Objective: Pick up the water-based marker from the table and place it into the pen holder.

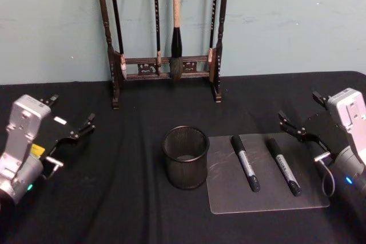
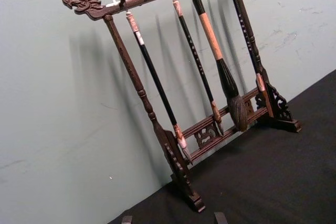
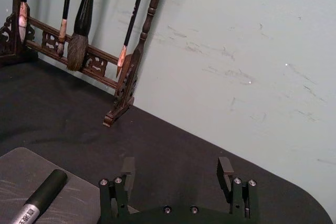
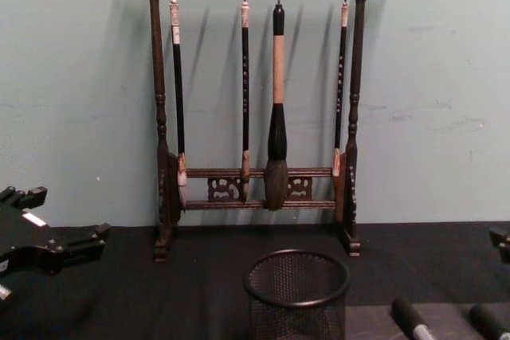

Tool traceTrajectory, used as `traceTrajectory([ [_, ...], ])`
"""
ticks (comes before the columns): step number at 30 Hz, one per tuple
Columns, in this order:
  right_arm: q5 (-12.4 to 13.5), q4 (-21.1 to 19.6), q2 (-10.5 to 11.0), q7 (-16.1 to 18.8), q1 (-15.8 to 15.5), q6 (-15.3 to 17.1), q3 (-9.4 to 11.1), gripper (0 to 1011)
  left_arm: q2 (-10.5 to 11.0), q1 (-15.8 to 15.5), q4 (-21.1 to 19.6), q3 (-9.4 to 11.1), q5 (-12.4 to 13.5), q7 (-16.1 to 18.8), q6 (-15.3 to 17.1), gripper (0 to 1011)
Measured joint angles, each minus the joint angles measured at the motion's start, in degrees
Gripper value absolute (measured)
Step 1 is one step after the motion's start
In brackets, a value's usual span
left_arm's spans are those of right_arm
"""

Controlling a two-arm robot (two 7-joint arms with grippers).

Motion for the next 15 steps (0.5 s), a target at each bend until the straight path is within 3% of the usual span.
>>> traceTrajectory([
  [15, 0.0, 0.0, 0.0, 0.0, 0.0, 0.0, 0.0, 1002, 0.0, 0.0, 0.0, 0.0, 0.0, 0.0, 0.0, 1009],
])
